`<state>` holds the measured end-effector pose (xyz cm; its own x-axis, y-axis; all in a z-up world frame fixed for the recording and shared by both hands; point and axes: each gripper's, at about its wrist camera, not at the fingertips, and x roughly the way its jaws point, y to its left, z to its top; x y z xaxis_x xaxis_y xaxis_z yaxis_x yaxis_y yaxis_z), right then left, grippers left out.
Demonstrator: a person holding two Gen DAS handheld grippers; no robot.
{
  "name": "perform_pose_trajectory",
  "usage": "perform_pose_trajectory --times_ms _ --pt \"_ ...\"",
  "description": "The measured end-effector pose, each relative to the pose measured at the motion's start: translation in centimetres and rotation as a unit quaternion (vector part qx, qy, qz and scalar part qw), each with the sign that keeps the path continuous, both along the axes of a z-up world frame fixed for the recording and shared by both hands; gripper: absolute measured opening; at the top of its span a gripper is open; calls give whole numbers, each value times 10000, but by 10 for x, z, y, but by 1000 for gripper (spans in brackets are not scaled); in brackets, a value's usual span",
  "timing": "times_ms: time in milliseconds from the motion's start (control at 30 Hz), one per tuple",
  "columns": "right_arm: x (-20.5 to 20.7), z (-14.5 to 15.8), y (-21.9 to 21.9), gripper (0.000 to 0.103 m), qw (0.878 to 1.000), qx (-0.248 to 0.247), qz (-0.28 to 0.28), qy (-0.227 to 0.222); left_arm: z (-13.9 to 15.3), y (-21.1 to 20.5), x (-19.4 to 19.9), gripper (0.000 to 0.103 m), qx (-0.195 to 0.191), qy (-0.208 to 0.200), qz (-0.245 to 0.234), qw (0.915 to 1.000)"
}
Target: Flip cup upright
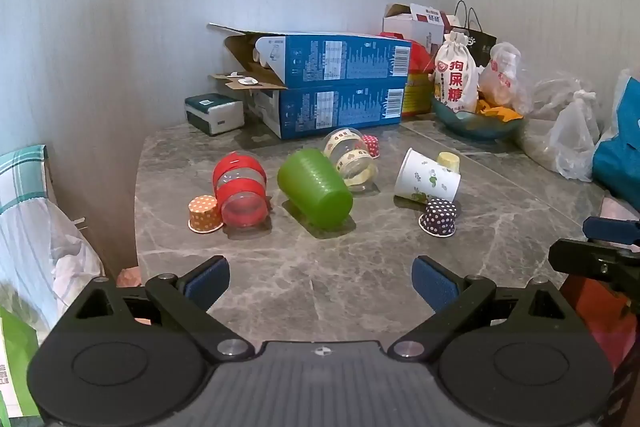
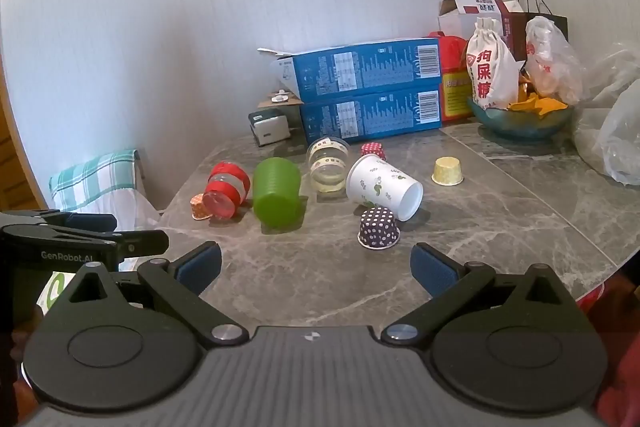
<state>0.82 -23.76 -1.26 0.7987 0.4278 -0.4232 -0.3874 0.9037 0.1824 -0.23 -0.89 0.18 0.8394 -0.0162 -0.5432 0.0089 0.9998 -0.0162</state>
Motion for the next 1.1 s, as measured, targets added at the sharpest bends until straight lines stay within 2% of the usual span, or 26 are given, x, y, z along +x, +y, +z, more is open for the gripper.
perform_pose_trajectory --times_ms 1100 --pt "0 -3 0 102 10000 -45 2 38 0 -2 1 99 -29 -3 -36 10000"
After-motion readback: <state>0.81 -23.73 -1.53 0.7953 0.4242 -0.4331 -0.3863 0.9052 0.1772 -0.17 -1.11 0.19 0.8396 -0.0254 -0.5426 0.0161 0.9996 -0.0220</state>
